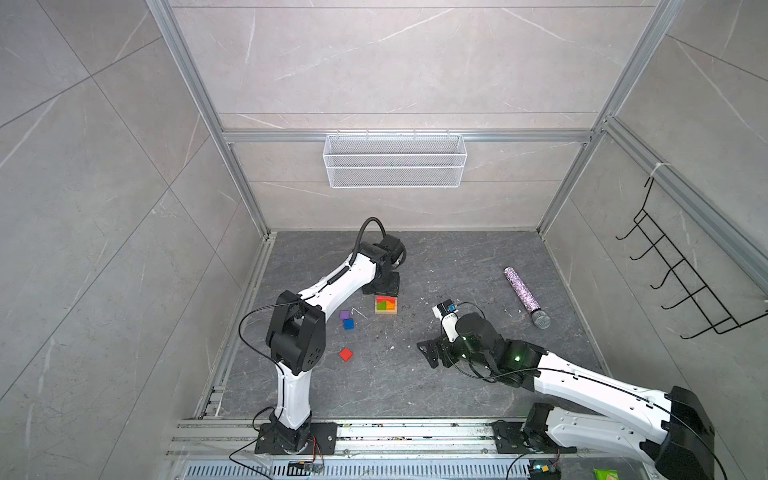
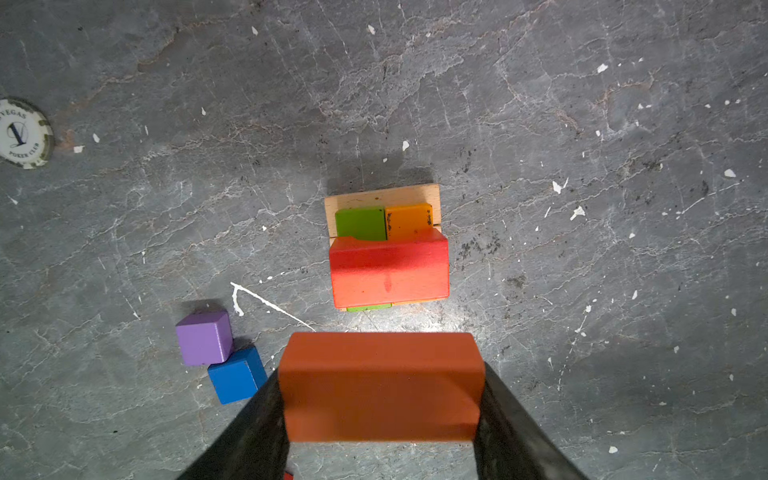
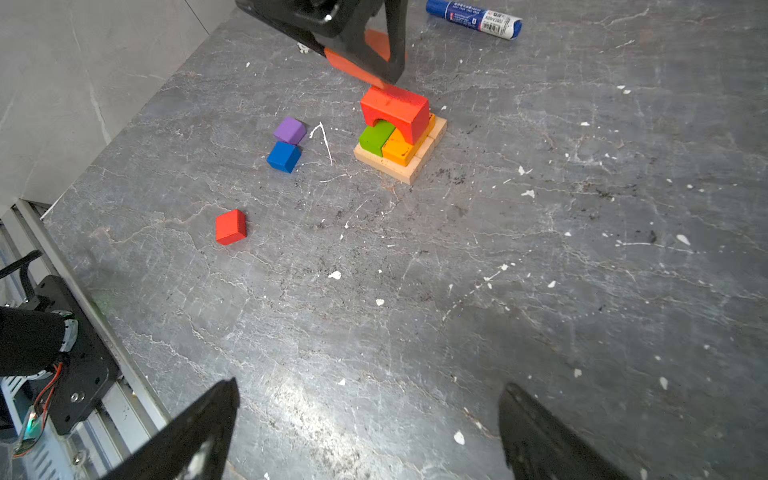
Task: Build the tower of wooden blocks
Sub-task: 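Lift and carry the orange-red block with the left gripper over the tower, then lower the orange-red block onto the red arch and open the left gripper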
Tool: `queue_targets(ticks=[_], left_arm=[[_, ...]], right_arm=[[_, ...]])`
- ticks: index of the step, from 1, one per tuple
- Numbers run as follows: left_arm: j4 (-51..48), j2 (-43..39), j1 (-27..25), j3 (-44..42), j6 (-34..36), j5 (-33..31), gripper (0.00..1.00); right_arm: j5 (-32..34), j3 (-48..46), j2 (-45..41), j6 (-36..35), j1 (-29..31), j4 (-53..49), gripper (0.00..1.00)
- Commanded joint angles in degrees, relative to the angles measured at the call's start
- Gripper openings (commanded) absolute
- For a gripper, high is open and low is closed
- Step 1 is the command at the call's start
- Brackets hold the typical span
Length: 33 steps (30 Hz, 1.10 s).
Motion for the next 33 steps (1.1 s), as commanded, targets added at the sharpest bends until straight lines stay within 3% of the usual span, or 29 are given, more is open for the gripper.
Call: queue_targets(ticks=[1,33], left_arm=[[-2.2,1.4,0.2,3.0,0.7,1.2,0.47],[-0.4,7.5,1.1,5.2,-3.6,1.6,0.46]], right_arm=[[2.3,0.1,-1.9,-1.7,0.7,-0.4,0.99],[3.5,0.0,-2.7,-0.9,1.0,-2.4,0.99]])
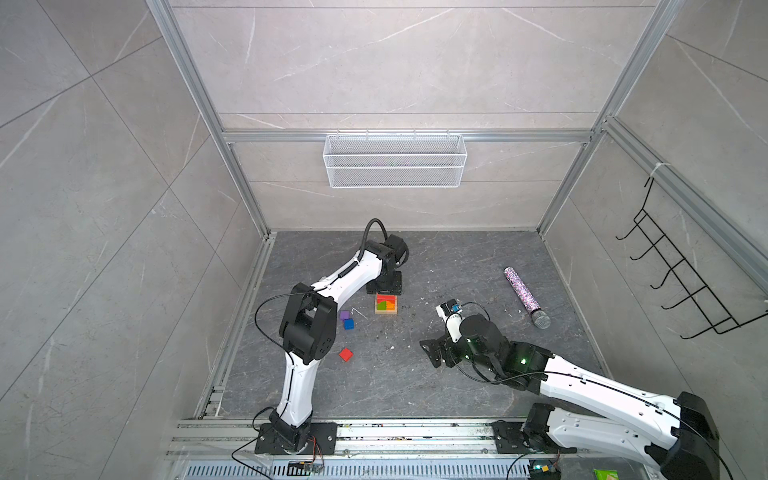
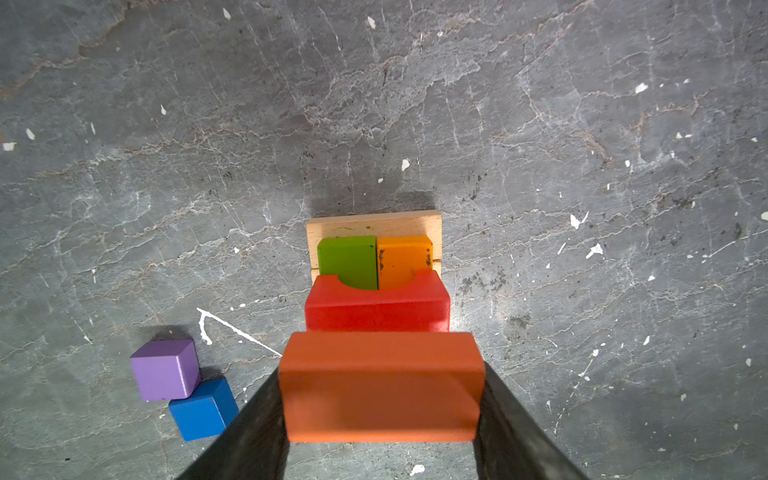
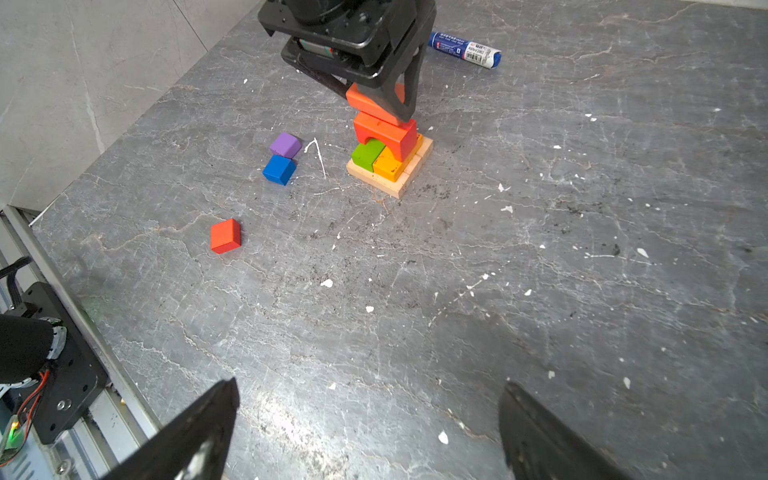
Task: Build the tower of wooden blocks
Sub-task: 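Lower the orange-red block onto the red arch and open the left gripper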
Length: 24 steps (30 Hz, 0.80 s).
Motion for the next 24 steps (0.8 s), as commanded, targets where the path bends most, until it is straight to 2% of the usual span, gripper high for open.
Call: queue_targets(ticks=[1,24], left_arm=[[-0.1,1.2,0.3,0.9,-0.6,0.4,0.46],[-0.2,2.2,0.4,0.9,0.1,-1.0,0.45]], right_arm=[[1.0,0.0,-0.8,0.1,0.5,-1.2,0.99],[1.0,-0.1,-0.3,0.2,0.6,-0.9,0.99]])
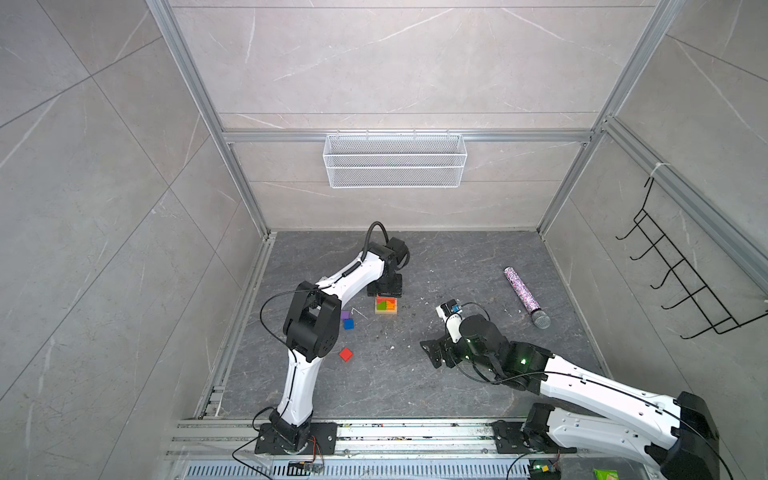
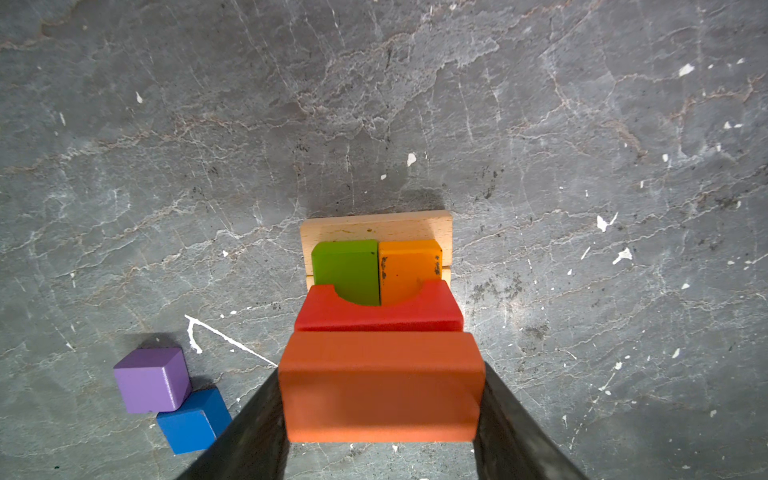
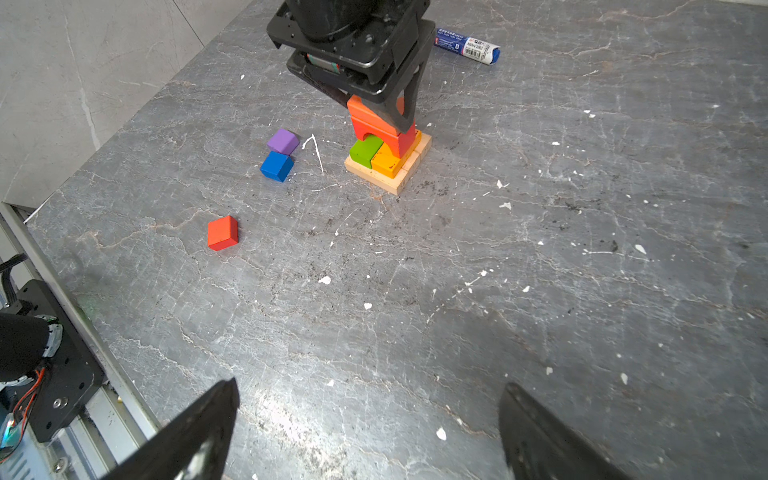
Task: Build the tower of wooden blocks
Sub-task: 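Lower the orange-red block onto the red arch and open the left gripper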
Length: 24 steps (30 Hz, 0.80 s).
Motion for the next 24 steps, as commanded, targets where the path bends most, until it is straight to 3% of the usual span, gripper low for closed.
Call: queue_targets(ticks=[1,10,19,24], left_arm=[[-0.3,0.2,0.3,0.9,0.2,-1.0,0.45],[-0.8,0.4,0.3,1.2,0.3,-1.3,0.47],[-0.7,0.0,0.3,1.3,0.2,-0.7,0.61],[-0.9,-0.4,0.3,1.5,0.4,-0.5,0.74]], right_arm=[[0.8,-0.1,-0.4,0.2,0.6,-0.5,0.99],[0.8,0.1,-0.1,0.1,0.6,-0.5,0.99],[0.7,0.4,0.2,-0.1,0.7,-0.6,0.99],[0.7,0.7,0.8,-0.2,0.6,-0.7,0.99]])
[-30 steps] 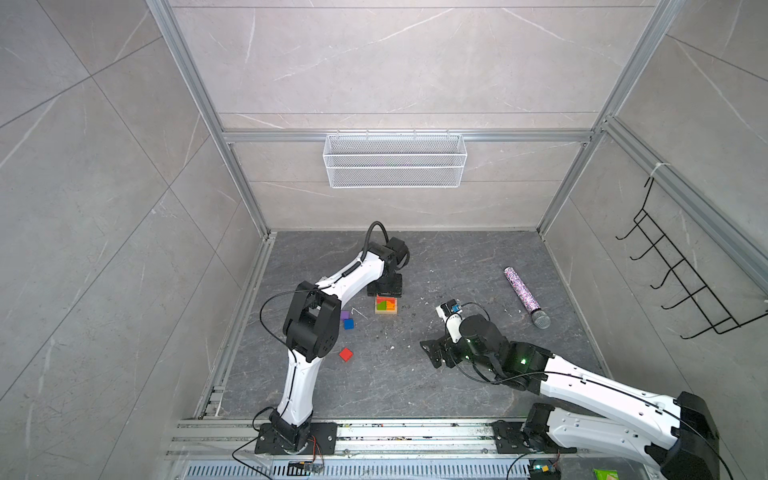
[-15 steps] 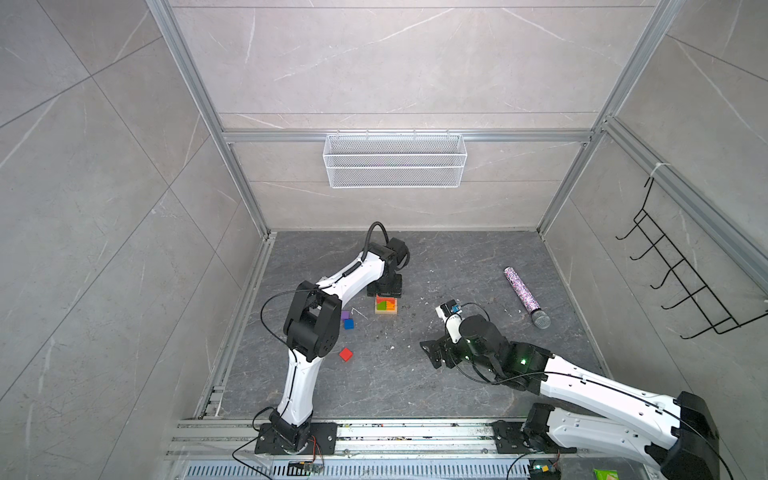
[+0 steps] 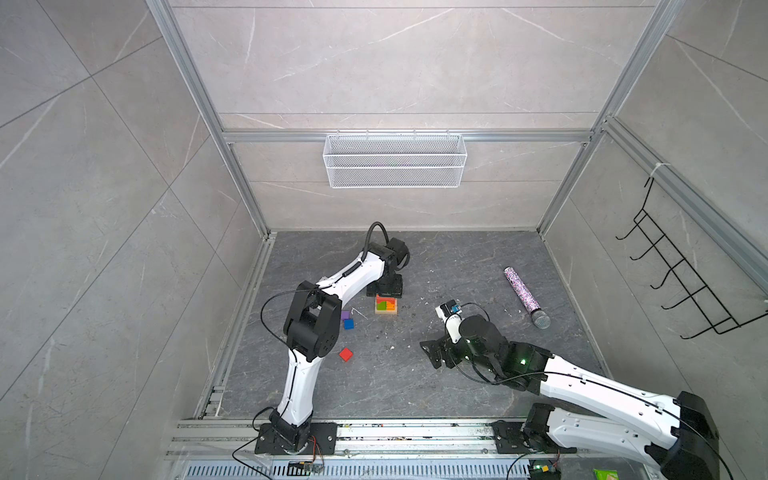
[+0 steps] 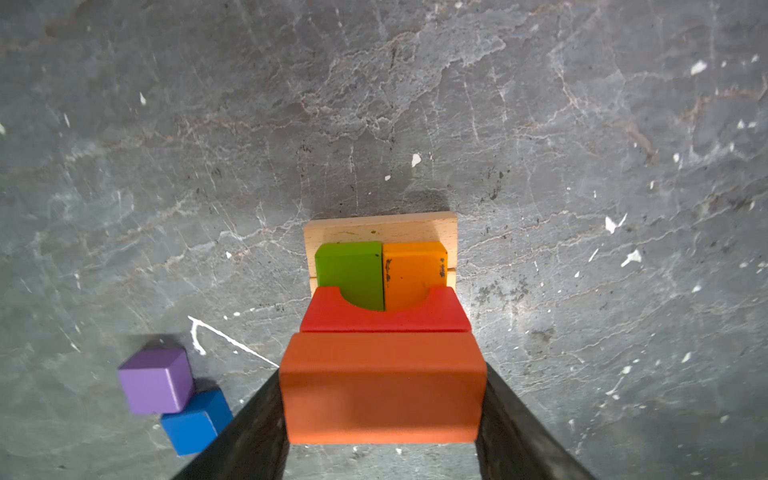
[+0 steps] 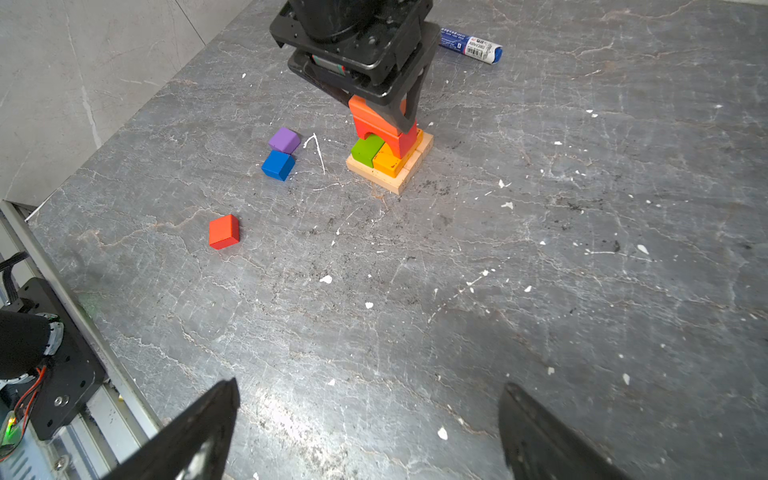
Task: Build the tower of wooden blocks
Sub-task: 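Lower the orange-red block onto the red arch and open the left gripper, then move the left gripper back over the small red cube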
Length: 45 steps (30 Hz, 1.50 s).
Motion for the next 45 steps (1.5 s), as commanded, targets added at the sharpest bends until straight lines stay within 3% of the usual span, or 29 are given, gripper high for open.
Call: queue_targets(ticks=[1,8,19,25,36,40,45], left_arm=[[-0.8,-0.5,0.3,1.5,0.3,0.1,0.77],[-1.3,-1.0,0.0,2.6,0.8,0.5,0.87],[-3.4,-4.2,-0.2,3.1,1.6,-0.4,0.90],[-3.3,-9.6,-0.4,-1.3,0.3,-0.5,0.89],[-1.9,-25.8,-0.4,-21.1,-12.3,-3.3,0.86],[-4.0,-31.9,-0.4,-28.0,-20.1,-7.9,0.86],[-3.8,-37.5,-0.3,-36.4,-29.6,-7.5,0.85]], right_arm=[[0.7,0.7,0.6,-0.2,0.4,-0.7,0.99],[0.8,1.1,0.7,-0.5,0.4,-0.8,0.99],[0.9,1.4,0.9,-0.7,0.5,-0.8,0.99],[0.9,0.6,1.1,-0.5,0.4,0.4,0.99],[1.8,0.3,1.4,0.4,0.5,1.8,0.99],[1.7,-0.5,1.7,1.0,0.6,2.9,0.99],[1.0,-1.4,2.6,1.8,0.7,4.9,0.98]])
